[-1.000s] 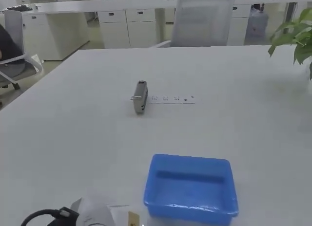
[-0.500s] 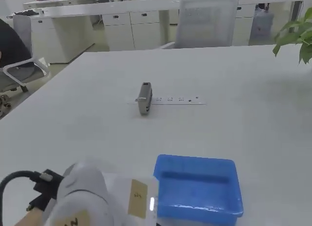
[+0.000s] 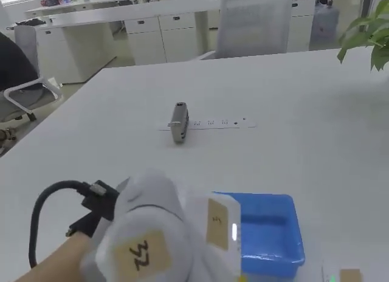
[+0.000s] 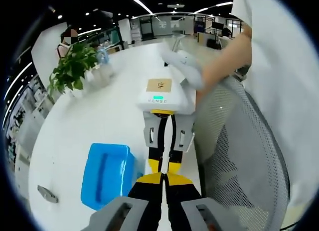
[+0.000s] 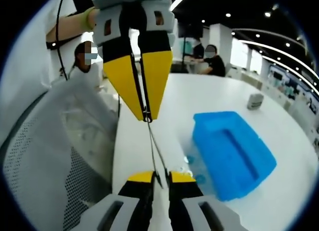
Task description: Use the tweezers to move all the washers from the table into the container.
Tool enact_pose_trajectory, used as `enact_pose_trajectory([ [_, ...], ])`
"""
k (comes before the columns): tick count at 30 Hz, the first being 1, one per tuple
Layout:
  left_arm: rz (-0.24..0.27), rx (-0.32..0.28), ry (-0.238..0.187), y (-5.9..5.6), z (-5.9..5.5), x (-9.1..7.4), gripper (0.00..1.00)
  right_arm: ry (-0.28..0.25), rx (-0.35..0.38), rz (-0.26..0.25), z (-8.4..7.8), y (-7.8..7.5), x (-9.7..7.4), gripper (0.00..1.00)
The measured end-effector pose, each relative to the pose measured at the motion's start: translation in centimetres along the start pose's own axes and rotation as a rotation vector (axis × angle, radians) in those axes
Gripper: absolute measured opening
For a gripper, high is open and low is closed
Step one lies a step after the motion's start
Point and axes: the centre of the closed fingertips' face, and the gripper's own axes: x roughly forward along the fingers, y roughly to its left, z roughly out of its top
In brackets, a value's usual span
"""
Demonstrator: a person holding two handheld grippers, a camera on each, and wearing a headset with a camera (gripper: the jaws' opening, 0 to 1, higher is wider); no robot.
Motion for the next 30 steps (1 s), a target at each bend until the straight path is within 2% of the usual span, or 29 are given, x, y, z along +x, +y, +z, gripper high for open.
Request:
enact_pose_trajectory([
  [3, 0.01, 0.014, 0.015, 0.7, 0.1, 0.0, 0.0, -0.007, 0.0, -0.012, 0.3, -0.7, 0.2, 0.07],
  [9, -0.002, 0.01, 0.034, 1.3, -0.1, 0.3, 0.0, -0.002, -0.004, -0.015, 0.2, -1.0, 0.6, 0.07],
  [16, -0.024, 0.015, 0.056, 1.7, -0.4, 0.8, 0.0, -0.001, 0.036, -0.014, -0.4, -1.5, 0.9, 0.07],
  [19, -0.03, 0.004, 0.05, 2.2, -0.1, 0.8, 0.0, -0.002, 0.063, -0.006, -0.5, -1.5, 1.0, 0.09],
  [22, -0.04, -0.01, 0.055, 2.6, -0.1, 0.9, 0.0, -0.024, 0.062, -0.005, 0.2, -1.4, 0.5, 0.11],
  [23, -0.053, -0.025, 0.055, 2.6, -0.1, 0.9, 0.0, -0.047, 0.041, -0.015, 0.9, -1.5, 0.2, 0.11],
  [25, -0.064, -0.038, 0.055, 2.7, 0.0, 1.1, 0.0, -0.062, 0.051, -0.006, 1.5, -1.5, -0.1, 0.1],
  [27, -0.067, -0.044, 0.059, 2.8, -0.1, 1.2, 0.0, -0.063, 0.069, 0.015, 1.9, -1.4, -0.2, 0.11],
  [29, -0.071, -0.057, 0.062, 3.0, -0.2, 1.3, 0.0, -0.045, 0.069, 0.006, 1.8, -1.8, -0.1, 0.08],
  [30, -0.062, -0.067, 0.058, 3.1, -0.3, 1.5, 0.0, -0.029, 0.026, 0.005, 1.7, -2.1, -0.1, 0.04],
])
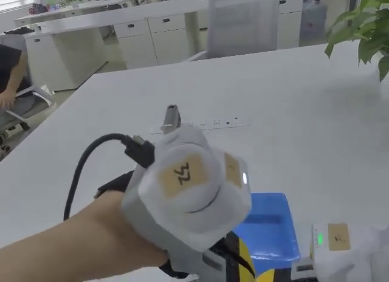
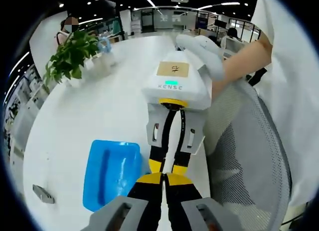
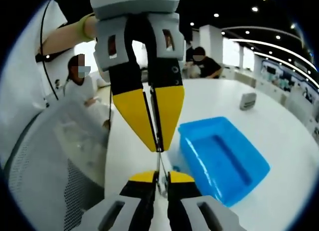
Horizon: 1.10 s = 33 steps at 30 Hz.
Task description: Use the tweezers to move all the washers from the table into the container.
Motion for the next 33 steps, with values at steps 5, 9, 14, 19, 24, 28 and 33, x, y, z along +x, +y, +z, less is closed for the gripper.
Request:
enact_pose_trajectory([
  [5, 0.107, -0.125, -0.145, 1.3, 0.2, 0.1, 0.15, 0.024, 0.053, 0.031, 0.0, 0.1, 0.1, 0.03],
  [9, 0.175, -0.227, -0.223, 1.0, -1.1, -1.1, 0.19, 0.041, 0.054, 0.014, -0.1, 0.1, 0.0, 0.02],
  [14, 0.309, -0.47, -0.426, 0.2, -2.7, -4.3, 0.29, 0.032, 0.106, -0.02, -0.3, 0.0, -0.2, 0.03],
  [19, 0.543, -0.613, -0.568, -0.2, -5.2, -7.2, 0.48, 0.023, 0.118, -0.043, -0.4, 0.1, -0.5, 0.02],
  [24, 0.705, -0.704, -0.606, -1.0, -7.7, -8.3, 0.64, 0.021, 0.141, -0.059, -0.5, 0.0, -0.6, 0.02],
  [28, 0.783, -0.737, -0.66, -0.8, -8.3, -8.9, 0.75, 0.027, 0.142, -0.069, -0.6, 0.1, -0.6, 0.02],
  [33, 0.834, -0.708, -0.68, -0.5, -8.2, -9.2, 0.82, 0.04, 0.17, -0.078, -0.7, 0.0, -0.7, 0.02],
])
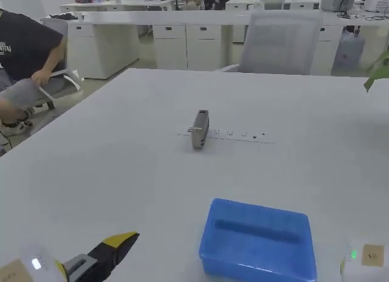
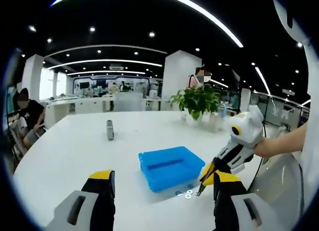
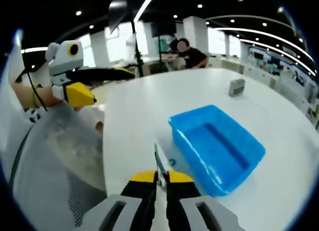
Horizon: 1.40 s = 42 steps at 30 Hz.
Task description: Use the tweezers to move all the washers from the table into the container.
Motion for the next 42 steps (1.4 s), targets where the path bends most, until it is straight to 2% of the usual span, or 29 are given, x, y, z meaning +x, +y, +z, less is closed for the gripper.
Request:
enact_pose_trajectory([
  [1, -0.003, 0.003, -0.03, -0.1, 0.4, 0.1, 0.84, -0.001, 0.011, -0.002, 0.0, -0.1, 0.0, 0.02],
  [6, 0.01, -0.024, -0.086, 0.3, 1.2, -0.3, 0.87, -0.012, 0.049, -0.014, 0.0, -0.4, 0.0, 0.02],
  [8, 0.015, -0.063, -0.108, 0.6, 1.5, -0.4, 0.87, -0.03, 0.115, -0.011, 0.0, -0.4, 0.0, 0.02],
  [9, 0.009, -0.088, -0.113, 0.7, 1.6, -0.4, 0.87, -0.051, 0.17, 0.011, 0.1, -0.3, 0.0, 0.02],
  [11, 0.005, -0.115, -0.118, 0.8, 1.6, -0.5, 0.87, -0.116, 0.23, 0.004, 0.9, -0.7, -0.3, 0.02],
  [12, 0.005, -0.113, -0.122, 0.8, 1.6, -0.6, 0.86, -0.152, 0.293, 0.018, 1.4, -0.8, -0.6, 0.02],
  [14, 0.001, -0.109, -0.121, 0.6, 1.7, -0.6, 0.85, -0.183, 0.346, 0.015, 1.9, -1.4, -1.2, 0.02],
  [18, -0.005, -0.109, -0.103, 0.5, 1.3, -0.5, 0.84, -0.222, 0.37, 0.01, 2.9, -2.2, -2.4, 0.02],
  [23, -0.009, -0.122, -0.101, 0.6, 1.2, -0.6, 0.83, -0.234, 0.349, -0.023, 4.0, -3.5, -3.7, 0.03],
  [27, 0.003, -0.112, -0.097, 0.8, 1.2, -0.6, 0.82, -0.264, 0.347, -0.053, 5.2, -4.8, -4.6, 0.03],
  [33, 0.022, -0.09, -0.089, 1.1, 1.0, -0.7, 0.82, -0.244, 0.323, -0.116, 5.6, -6.9, -4.4, 0.03],
  [38, 0.027, -0.083, -0.078, 1.2, 0.8, -0.7, 0.8, -0.168, 0.286, -0.163, 4.7, -8.9, -3.1, 0.03],
  [42, 0.031, -0.071, -0.074, 1.2, 0.7, -0.7, 0.8, -0.112, 0.243, -0.177, 4.1, -9.8, -2.1, 0.03],
])
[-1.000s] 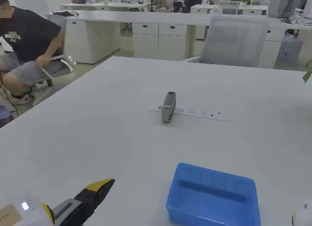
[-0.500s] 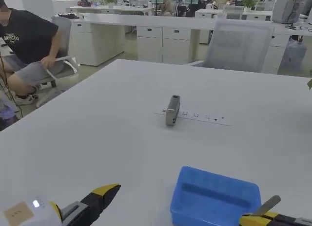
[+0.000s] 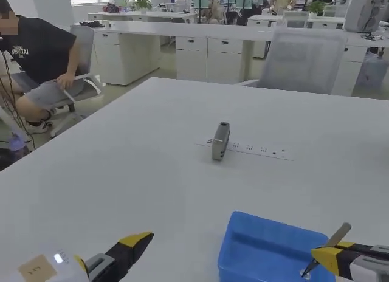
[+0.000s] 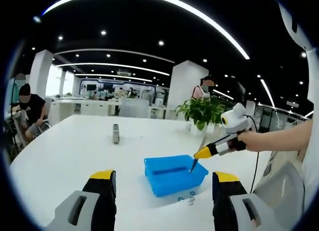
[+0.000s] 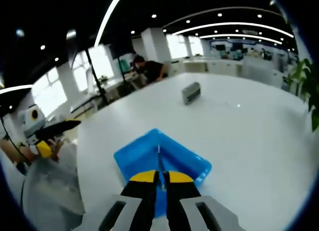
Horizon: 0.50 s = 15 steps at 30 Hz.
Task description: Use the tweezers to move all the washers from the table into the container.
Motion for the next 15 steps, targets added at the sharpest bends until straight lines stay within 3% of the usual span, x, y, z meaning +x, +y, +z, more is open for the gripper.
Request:
enact_pose_trajectory([
  [9, 0.002, 0.013, 0.014, 0.1, -0.3, 0.0, 0.78, 0.059, -0.069, -0.018, -1.1, -1.5, 1.5, 0.03],
  [13, -0.001, 0.015, 0.019, 0.0, -0.3, 0.0, 0.78, 0.067, -0.063, -0.017, -1.3, -1.9, 1.5, 0.03],
  [15, -0.021, 0.001, 0.001, -0.4, 0.0, 0.1, 0.79, 0.065, -0.054, -0.017, -1.4, -2.0, 1.5, 0.03],
])
